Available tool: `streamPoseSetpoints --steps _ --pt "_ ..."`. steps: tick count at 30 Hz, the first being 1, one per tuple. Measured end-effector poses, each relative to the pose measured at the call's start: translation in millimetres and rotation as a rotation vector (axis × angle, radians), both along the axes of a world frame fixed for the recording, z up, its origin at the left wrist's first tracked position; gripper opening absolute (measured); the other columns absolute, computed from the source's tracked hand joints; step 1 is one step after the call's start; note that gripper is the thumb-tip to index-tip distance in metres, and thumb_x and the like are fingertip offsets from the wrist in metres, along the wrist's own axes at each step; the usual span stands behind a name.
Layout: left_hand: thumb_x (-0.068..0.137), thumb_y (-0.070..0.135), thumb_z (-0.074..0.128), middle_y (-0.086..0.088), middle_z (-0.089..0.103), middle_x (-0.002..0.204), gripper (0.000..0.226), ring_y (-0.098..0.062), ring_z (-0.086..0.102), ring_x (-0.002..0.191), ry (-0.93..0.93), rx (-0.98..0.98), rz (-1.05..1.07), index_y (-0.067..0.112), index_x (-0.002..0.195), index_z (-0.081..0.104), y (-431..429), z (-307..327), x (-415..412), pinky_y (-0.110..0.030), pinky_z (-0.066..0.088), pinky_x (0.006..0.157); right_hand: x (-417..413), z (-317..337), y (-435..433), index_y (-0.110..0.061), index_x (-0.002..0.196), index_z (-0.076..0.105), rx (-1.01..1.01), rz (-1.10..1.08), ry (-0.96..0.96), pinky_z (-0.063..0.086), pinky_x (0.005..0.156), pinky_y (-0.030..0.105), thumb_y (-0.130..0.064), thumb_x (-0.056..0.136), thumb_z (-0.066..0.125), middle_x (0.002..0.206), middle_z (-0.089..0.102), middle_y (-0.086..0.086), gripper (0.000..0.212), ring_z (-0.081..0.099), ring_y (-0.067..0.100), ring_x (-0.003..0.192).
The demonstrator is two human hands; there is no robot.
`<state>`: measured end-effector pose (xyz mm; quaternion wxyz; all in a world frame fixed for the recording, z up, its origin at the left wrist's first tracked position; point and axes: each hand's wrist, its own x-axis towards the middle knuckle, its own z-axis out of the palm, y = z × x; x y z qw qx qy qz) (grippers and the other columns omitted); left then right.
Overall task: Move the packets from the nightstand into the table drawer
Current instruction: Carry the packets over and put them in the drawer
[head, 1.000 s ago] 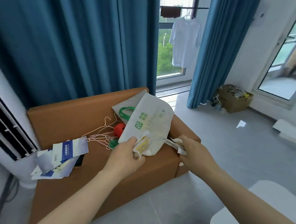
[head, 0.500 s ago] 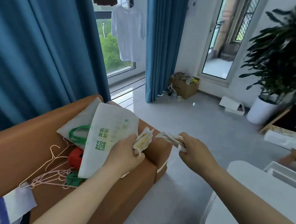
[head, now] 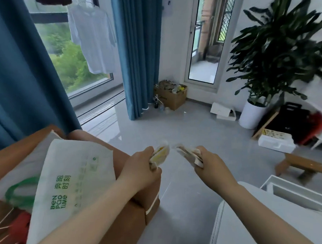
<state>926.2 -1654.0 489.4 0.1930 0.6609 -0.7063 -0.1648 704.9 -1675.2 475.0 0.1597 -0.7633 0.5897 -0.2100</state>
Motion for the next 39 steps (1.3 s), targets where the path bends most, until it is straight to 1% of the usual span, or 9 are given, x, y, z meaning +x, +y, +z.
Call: streamPoseSetpoints --steps 6,14,18,21,23,26,28,31,39 --pt "0.079 0.028 0.061 0.002 0.058 0.081 0.023 -0.018 0.056 0.075 0.003 0.041 -0.069 0.016 0.091 0.046 -72.5 -8.4 -47.4 -0.022 0.038 0.054 -46.3 -6.5 -53.7 -0.016 0.110 0.052 0.050 -0.088 -0.102 0.048 0.069 0.038 -0.014 0.090 0.051 0.088 0.065 0.005 0.021 0.058 0.027 0.080" --pt "0.077 0.024 0.060 0.004 0.050 0.067 0.021 -0.019 0.050 0.064 0.029 0.082 -0.182 0.014 0.085 0.044 -173.3 -32.9 -93.2 -0.028 0.038 0.054 -89.4 -31.7 -121.5 -0.020 0.107 0.053 0.125 -0.225 -0.173 0.047 0.069 0.037 -0.014 0.087 0.055 0.086 0.065 0.001 0.021 0.059 0.023 0.078" --pt "0.077 0.023 0.060 0.000 0.051 0.067 0.021 -0.026 0.056 0.067 0.044 0.106 -0.252 0.013 0.083 0.041 -235.7 -39.9 -106.6 -0.032 0.041 0.055 -100.1 -36.3 -171.2 -0.022 0.108 0.052 0.142 -0.312 -0.174 0.044 0.061 0.025 -0.012 0.087 0.053 0.083 0.062 -0.002 0.024 0.057 0.019 0.074" --pt "0.078 0.022 0.059 -0.001 0.052 0.068 0.021 -0.026 0.058 0.066 0.032 0.124 -0.310 0.014 0.082 0.041 -282.8 -39.1 -116.9 -0.033 0.043 0.054 -105.0 -36.4 -207.5 -0.021 0.103 0.052 0.139 -0.389 -0.185 0.039 0.055 0.017 -0.014 0.088 0.053 0.074 0.059 -0.007 0.016 0.055 0.014 0.068" --pt "0.078 0.023 0.059 0.000 0.050 0.067 0.020 -0.026 0.057 0.066 0.020 0.131 -0.354 0.015 0.083 0.041 -311.2 -38.3 -124.0 -0.030 0.041 0.052 -108.2 -35.4 -227.2 -0.024 0.102 0.052 0.151 -0.432 -0.205 0.040 0.055 0.018 -0.016 0.089 0.053 0.074 0.059 -0.008 0.015 0.055 0.009 0.067" --pt "0.079 0.024 0.059 -0.002 0.056 0.071 0.020 -0.025 0.060 0.066 0.003 0.131 -0.420 0.013 0.086 0.043 -350.2 -40.5 -138.3 -0.030 0.042 0.052 -119.6 -40.1 -249.3 -0.025 0.106 0.054 0.147 -0.477 -0.228 0.043 0.058 0.023 -0.013 0.087 0.053 0.077 0.063 -0.005 0.023 0.058 0.017 0.069" --pt "0.078 0.024 0.059 -0.001 0.055 0.069 0.020 -0.023 0.056 0.063 -0.007 0.143 -0.446 0.014 0.085 0.043 -368.9 -45.1 -150.5 -0.028 0.038 0.049 -130.7 -45.5 -258.8 -0.026 0.108 0.053 0.164 -0.504 -0.224 0.040 0.055 0.016 -0.011 0.087 0.052 0.075 0.062 -0.007 0.025 0.057 0.013 0.067" --pt "0.078 0.023 0.058 0.003 0.047 0.063 0.021 -0.021 0.047 0.059 -0.031 0.162 -0.481 0.017 0.082 0.039 -394.9 -56.1 -174.3 -0.025 0.030 0.045 -151.3 -53.0 -275.3 -0.030 0.109 0.052 0.202 -0.554 -0.256 0.041 0.055 0.014 -0.013 0.089 0.051 0.074 0.059 -0.010 0.026 0.055 0.006 0.065" --pt "0.078 0.022 0.057 -0.001 0.053 0.066 0.019 -0.027 0.060 0.066 -0.055 0.241 -0.549 0.017 0.080 0.039 -462.0 -79.2 -274.8 -0.029 0.039 0.051 -231.9 -78.9 -320.7 -0.029 0.111 0.054 0.189 -0.656 -0.370 0.049 0.064 0.031 -0.008 0.087 0.051 0.080 0.065 -0.010 0.032 0.061 0.009 0.070"
